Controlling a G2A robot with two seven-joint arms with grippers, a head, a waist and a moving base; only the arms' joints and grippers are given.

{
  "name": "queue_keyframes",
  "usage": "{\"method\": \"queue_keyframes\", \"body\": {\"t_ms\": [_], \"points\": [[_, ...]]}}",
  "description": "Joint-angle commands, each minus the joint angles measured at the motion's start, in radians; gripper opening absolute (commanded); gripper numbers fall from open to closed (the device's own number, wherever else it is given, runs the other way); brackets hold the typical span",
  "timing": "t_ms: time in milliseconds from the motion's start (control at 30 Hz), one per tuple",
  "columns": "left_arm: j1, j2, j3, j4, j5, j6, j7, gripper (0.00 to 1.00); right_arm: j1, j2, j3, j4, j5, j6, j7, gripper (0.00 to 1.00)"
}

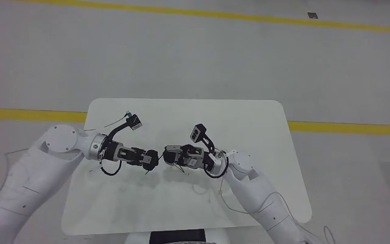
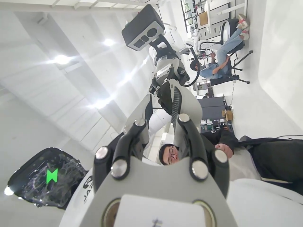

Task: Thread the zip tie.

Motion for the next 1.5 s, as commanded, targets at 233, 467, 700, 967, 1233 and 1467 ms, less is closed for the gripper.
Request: {"method": "queue_keyframes", "body": {"t_ms": [233, 467, 700, 967, 1233, 1467], "points": [[0.0, 0.0, 0.0, 0.0, 0.0, 0.0, 0.0, 0.0, 0.003, -0.001, 0.001, 0.016, 0.0, -0.002, -0.011, 0.18], [0.0, 0.0, 0.0, 0.0, 0.0, 0.0, 0.0, 0.0, 0.003, -0.002, 0.002, 0.021, 0.002, -0.007, -0.018, 0.2], [0.0, 0.0, 0.0, 0.0, 0.0, 0.0, 0.0, 0.0, 0.0, -0.003, 0.002, 0.017, 0.007, -0.026, -0.009, 0.19], [0.0, 0.0, 0.0, 0.0, 0.0, 0.0, 0.0, 0.0, -0.003, -0.004, 0.004, 0.015, 0.008, -0.043, 0.001, 0.14], [0.0, 0.0, 0.0, 0.0, 0.0, 0.0, 0.0, 0.0, -0.005, -0.003, 0.005, 0.012, 0.0, -0.05, 0.004, 0.11], [0.0, 0.0, 0.0, 0.0, 0.0, 0.0, 0.0, 0.0, -0.006, -0.003, 0.006, 0.009, -0.004, -0.054, 0.003, 0.11]]}}
